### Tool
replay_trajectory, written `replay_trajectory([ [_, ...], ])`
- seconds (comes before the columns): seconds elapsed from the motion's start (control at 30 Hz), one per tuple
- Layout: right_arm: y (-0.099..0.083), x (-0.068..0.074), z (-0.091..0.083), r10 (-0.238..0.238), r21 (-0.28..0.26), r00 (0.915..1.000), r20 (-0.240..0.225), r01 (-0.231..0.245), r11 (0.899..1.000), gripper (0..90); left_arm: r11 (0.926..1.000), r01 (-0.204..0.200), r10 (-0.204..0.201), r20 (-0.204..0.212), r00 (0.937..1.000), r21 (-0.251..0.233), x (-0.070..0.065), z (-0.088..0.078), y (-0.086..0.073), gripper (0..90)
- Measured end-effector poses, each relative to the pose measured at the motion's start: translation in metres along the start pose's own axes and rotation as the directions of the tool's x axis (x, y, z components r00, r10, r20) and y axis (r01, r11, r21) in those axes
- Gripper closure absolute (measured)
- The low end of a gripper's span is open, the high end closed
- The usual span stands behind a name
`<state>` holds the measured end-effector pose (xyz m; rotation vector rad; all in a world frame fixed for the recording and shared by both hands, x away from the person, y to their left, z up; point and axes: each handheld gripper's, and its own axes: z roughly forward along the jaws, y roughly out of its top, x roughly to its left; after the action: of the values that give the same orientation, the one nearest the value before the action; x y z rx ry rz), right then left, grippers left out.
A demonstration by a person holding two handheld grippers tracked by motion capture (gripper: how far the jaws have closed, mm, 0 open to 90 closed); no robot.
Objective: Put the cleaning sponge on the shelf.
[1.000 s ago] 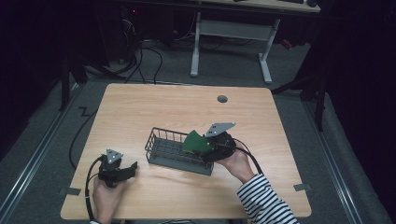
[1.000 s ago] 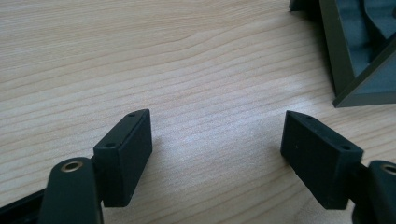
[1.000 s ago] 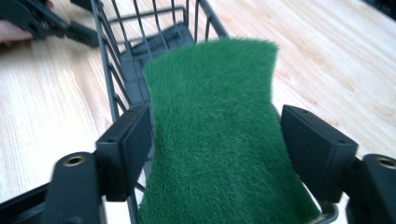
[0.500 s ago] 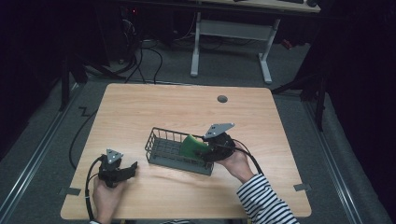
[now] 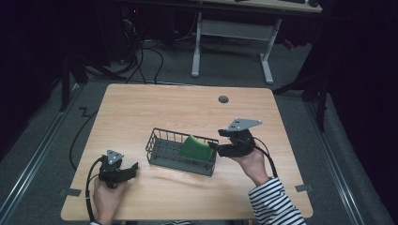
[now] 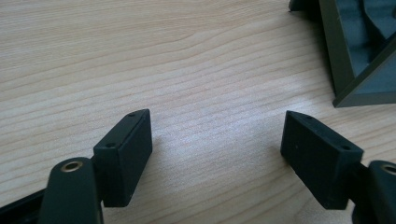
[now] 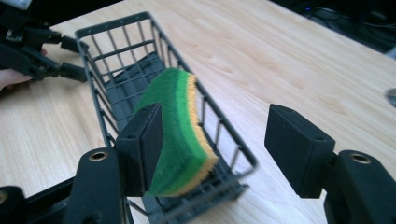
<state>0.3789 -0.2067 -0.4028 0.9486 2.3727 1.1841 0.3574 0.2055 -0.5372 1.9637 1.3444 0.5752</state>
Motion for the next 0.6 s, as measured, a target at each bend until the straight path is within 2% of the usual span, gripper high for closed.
replay_trajectory([
  [0.27, -0.012, -0.014, -0.029, 0.068, -0.044, 0.9968, 0.042, -0.066, 0.997, 37.9, 1.0000, 0.000, 0.000, 0.000, 1.0000, 0.000, 0.000, 0.000, 0.000, 25.3],
  [0.6, -0.024, -0.023, -0.058, 0.112, -0.085, 0.9899, 0.087, -0.105, 0.991, 38.2, 1.0000, 0.000, 0.000, 0.000, 1.0000, 0.000, 0.000, 0.000, 0.000, 25.3],
])
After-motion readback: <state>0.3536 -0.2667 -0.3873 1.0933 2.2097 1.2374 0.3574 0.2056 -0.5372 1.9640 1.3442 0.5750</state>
